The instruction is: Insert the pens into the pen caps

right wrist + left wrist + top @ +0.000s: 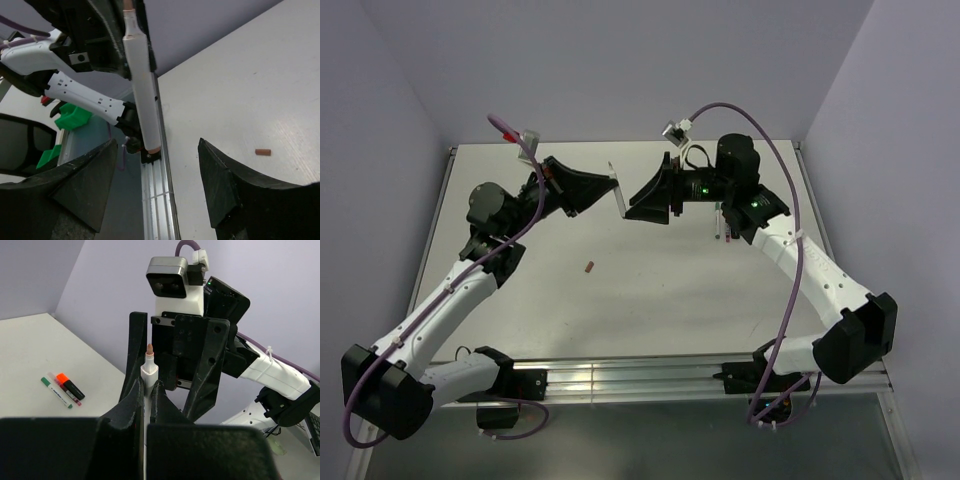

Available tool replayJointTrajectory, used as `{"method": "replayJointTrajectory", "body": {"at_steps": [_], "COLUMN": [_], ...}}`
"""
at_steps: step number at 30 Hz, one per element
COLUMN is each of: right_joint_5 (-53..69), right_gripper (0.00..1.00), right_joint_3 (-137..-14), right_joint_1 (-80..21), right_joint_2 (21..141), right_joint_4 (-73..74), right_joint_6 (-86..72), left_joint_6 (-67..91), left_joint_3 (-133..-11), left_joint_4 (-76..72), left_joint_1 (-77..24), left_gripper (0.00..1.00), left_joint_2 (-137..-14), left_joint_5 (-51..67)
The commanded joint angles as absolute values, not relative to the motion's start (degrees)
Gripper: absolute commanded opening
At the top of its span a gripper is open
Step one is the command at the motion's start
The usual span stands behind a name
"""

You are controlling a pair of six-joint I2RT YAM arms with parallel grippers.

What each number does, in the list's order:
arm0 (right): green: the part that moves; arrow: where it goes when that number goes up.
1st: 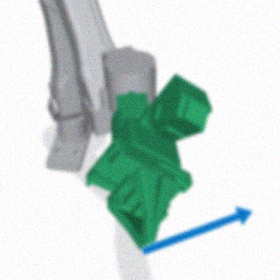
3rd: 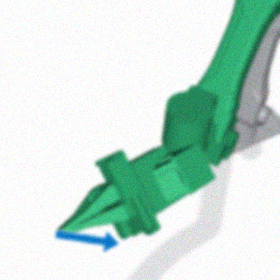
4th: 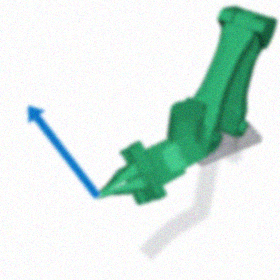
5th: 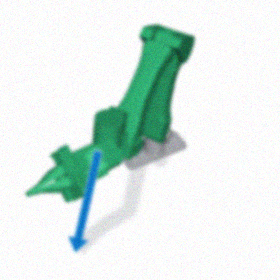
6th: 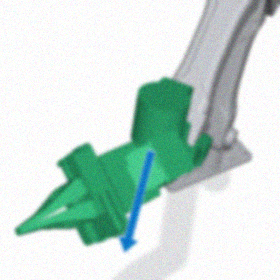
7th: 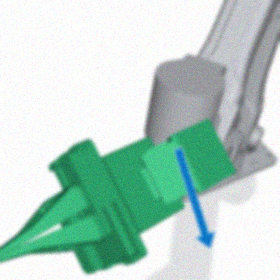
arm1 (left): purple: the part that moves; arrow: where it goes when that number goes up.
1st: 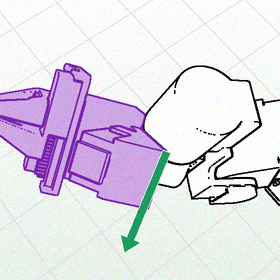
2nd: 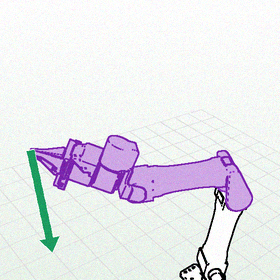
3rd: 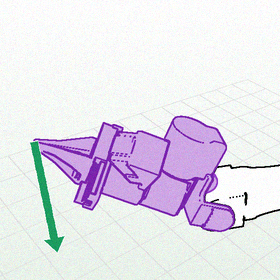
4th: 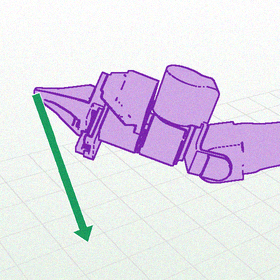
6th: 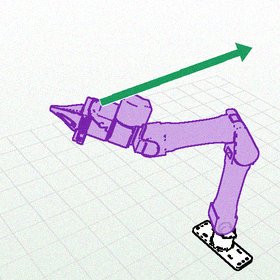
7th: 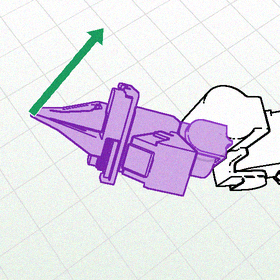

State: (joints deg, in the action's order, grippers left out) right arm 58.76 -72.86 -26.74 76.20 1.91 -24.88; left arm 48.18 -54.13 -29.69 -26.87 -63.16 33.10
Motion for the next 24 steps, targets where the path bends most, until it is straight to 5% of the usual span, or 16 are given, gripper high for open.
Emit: {"method": "replayJointTrajectory", "body": {"at_steps": [1, 24], "right_joint_5": [60.56, 62.67], "right_gripper": [0.72, 0.5], "right_joint_3": [-72.68, -75.32], "right_joint_1": [-28.39, -29.88], "right_joint_2": [75.14, 79.63], "right_joint_4": [-2.37, -7.03], "right_joint_6": [-26.01, -32.43], "left_joint_6": [50.09, 53.79], "left_joint_3": [-54.23, -56.78], "left_joint_4": [-33.05, -36.39], "left_joint_1": [-26.81, -26.98], "left_gripper": [0.0, 0.0], "left_joint_2": [-62.75, -65.65], "left_joint_5": [32.35, 29.88]}}
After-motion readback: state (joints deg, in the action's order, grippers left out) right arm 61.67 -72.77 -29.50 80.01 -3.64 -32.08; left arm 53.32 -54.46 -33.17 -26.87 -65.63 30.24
